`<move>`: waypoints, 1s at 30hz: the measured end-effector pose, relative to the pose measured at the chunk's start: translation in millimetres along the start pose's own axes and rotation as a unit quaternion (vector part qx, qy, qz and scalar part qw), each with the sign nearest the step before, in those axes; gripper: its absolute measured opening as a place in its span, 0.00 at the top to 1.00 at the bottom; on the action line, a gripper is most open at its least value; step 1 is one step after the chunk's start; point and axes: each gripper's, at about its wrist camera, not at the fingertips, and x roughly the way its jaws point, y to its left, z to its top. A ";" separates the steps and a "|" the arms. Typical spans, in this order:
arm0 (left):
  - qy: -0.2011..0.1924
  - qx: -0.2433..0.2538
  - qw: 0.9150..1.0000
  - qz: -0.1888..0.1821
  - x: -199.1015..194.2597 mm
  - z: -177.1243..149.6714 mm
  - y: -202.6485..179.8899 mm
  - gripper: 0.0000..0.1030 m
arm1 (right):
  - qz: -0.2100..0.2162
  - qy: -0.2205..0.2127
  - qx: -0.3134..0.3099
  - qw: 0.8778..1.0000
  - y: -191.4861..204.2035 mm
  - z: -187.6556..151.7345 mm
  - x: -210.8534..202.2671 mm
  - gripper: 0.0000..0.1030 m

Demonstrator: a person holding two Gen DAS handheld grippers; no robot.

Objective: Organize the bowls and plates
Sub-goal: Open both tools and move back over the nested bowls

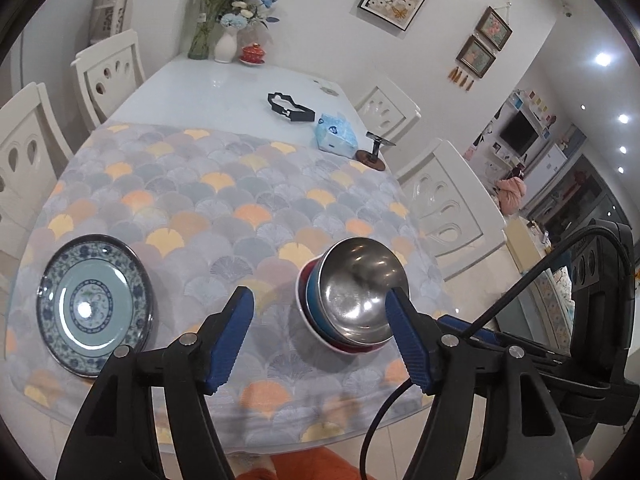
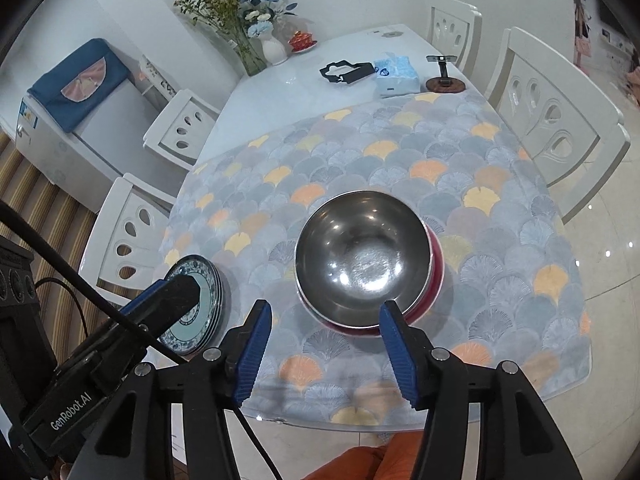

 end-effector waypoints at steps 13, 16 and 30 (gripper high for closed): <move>0.002 -0.011 1.000 0.003 -8.1 -9.1 5.3 0.35 | -0.010 0.002 0.012 1.000 -7.2 -7.7 -4.6 0.47; 0.005 -0.006 1.000 0.007 -6.2 -9.5 1.8 0.35 | -0.012 0.007 0.025 1.000 -17.3 -6.6 -2.8 0.47; 0.032 -0.016 0.999 0.030 26.1 5.6 -5.6 0.35 | -0.026 0.026 0.043 0.998 -53.7 17.5 3.7 0.47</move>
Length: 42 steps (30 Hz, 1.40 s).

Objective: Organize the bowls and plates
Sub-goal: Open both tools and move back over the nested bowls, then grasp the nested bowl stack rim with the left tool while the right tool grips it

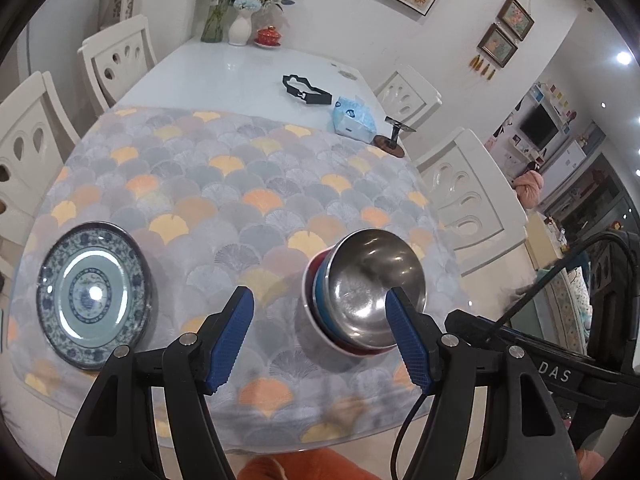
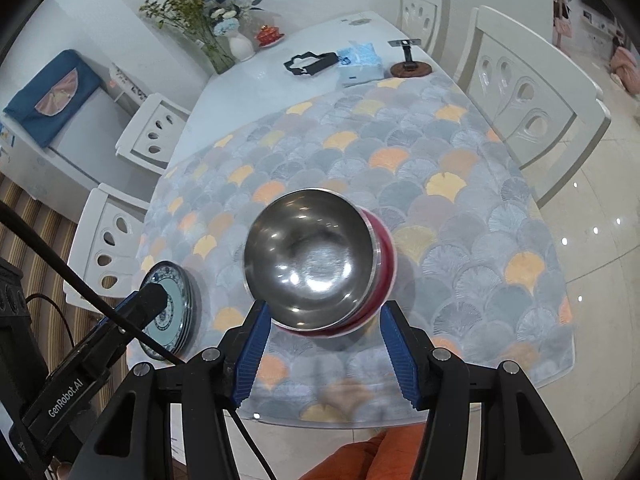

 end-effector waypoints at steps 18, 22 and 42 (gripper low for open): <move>0.079 -0.099 0.992 -0.025 67.3 -9.7 17.1 0.35 | 0.012 0.061 0.032 0.998 -30.6 19.6 46.7 0.36; 0.087 -0.120 0.989 -0.012 81.3 -15.1 23.1 0.35 | 0.018 0.078 0.043 0.996 -36.7 22.0 65.1 0.36; 0.102 -0.115 0.988 -0.012 121.4 -10.7 23.0 0.44 | 0.025 0.099 0.030 0.994 -42.2 34.1 110.8 0.36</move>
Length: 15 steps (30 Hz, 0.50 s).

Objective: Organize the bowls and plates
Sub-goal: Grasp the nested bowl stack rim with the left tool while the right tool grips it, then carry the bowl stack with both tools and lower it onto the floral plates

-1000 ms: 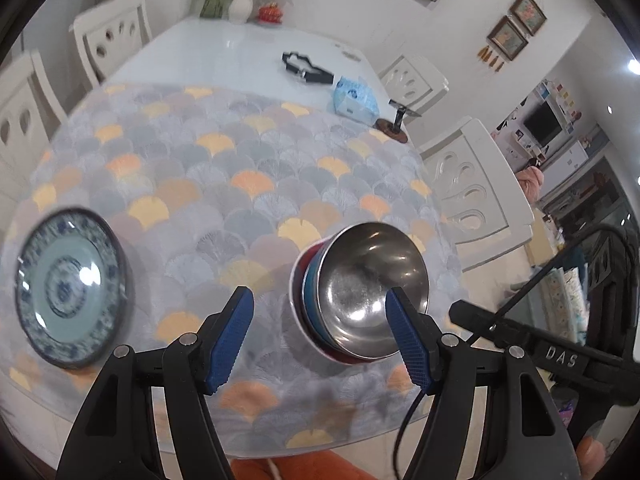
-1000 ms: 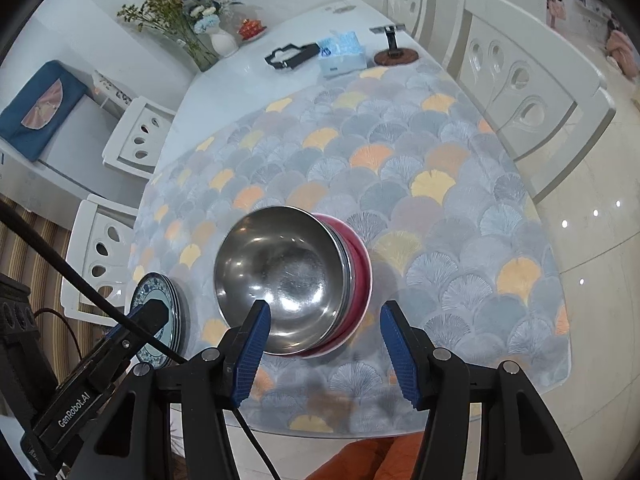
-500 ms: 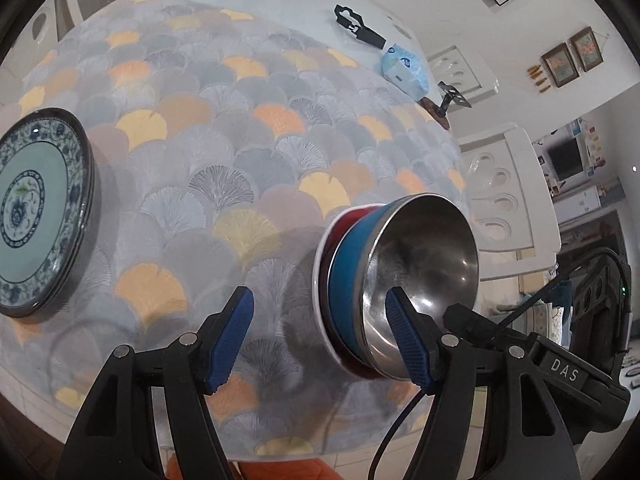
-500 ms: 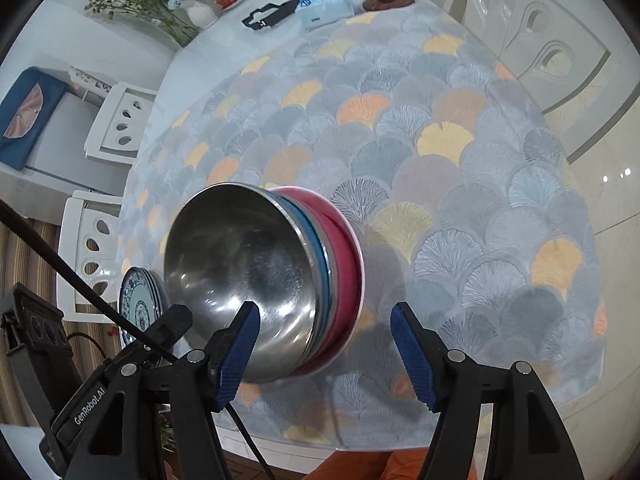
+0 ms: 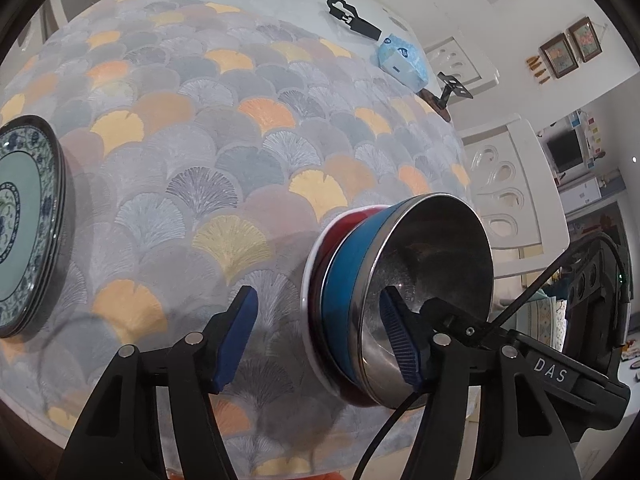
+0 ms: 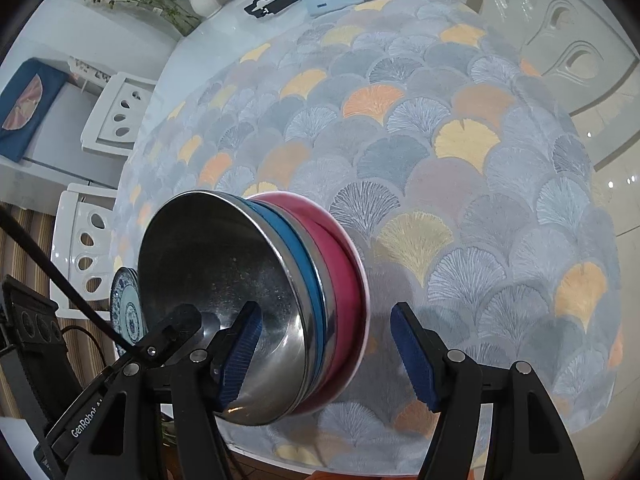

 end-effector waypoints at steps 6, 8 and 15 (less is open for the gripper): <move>0.014 -0.005 1.000 -0.024 11.8 1.5 3.0 0.63 | 0.004 0.005 -0.003 1.000 -1.3 2.9 8.2 0.43; 0.017 -0.007 0.999 -0.032 13.9 1.7 3.1 0.66 | 0.007 0.007 -0.004 1.000 -2.0 3.9 10.3 0.49; 0.022 -0.011 0.999 -0.041 18.3 -0.3 3.1 0.72 | 0.016 0.009 -0.015 1.000 -2.9 5.9 15.2 0.57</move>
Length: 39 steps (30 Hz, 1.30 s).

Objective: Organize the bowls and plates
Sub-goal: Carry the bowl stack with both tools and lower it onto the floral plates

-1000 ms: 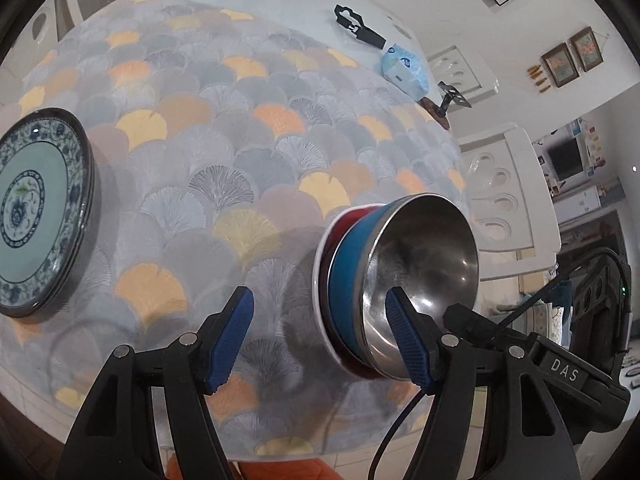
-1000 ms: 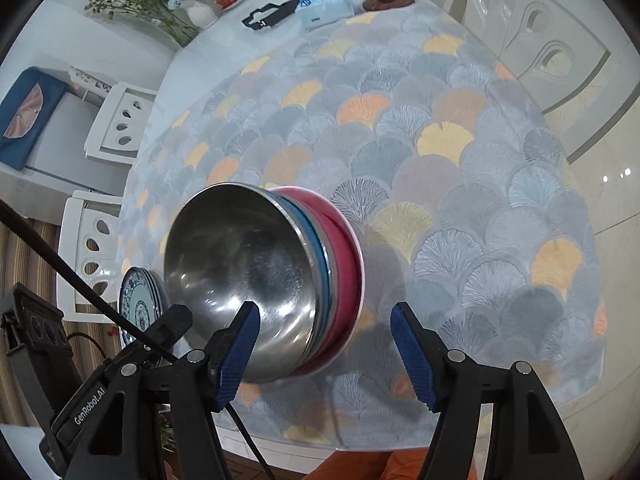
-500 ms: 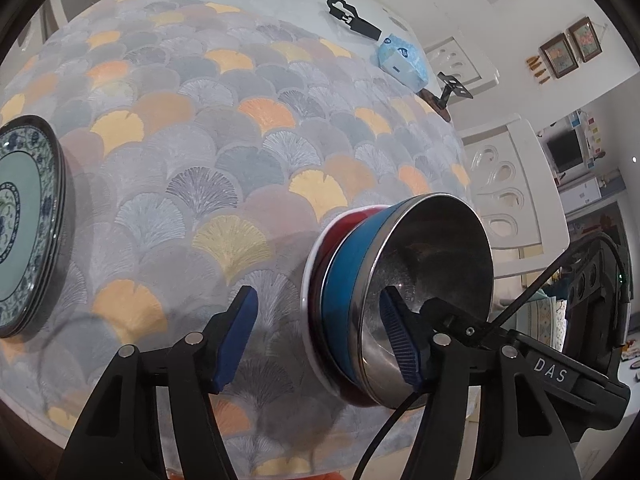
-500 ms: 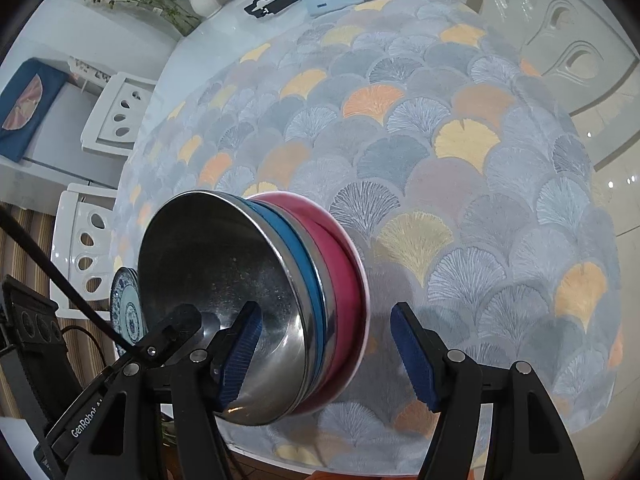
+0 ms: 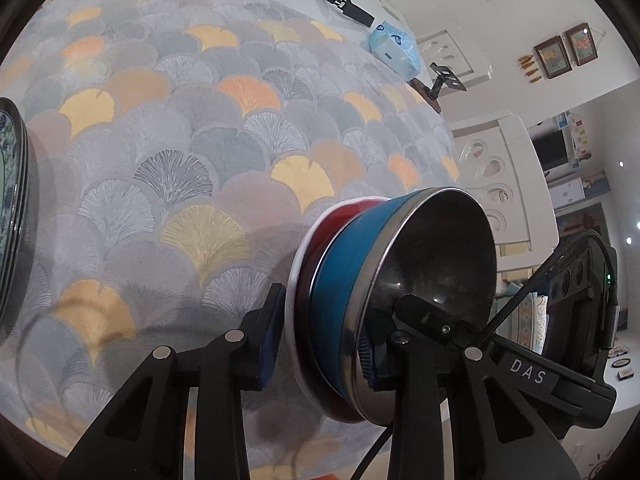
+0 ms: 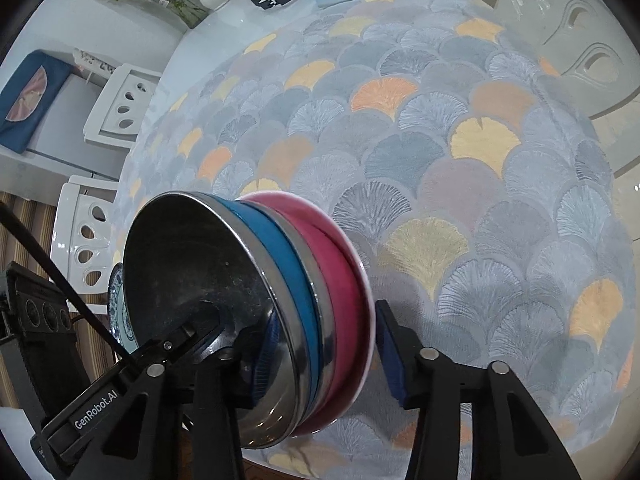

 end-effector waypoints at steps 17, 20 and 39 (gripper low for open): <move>-0.032 0.015 0.999 0.014 -22.8 8.2 -15.6 0.72 | -0.012 -0.017 -0.054 0.998 21.3 14.6 -20.3 0.59; -0.057 0.018 0.998 0.016 -43.0 13.5 -16.9 0.72 | -0.004 -0.028 -0.071 0.997 38.3 20.2 -31.8 0.59; -0.173 0.019 0.983 0.054 -225.2 55.3 88.9 0.72 | 0.055 -0.059 -0.150 0.985 256.9 -4.4 -30.1 0.59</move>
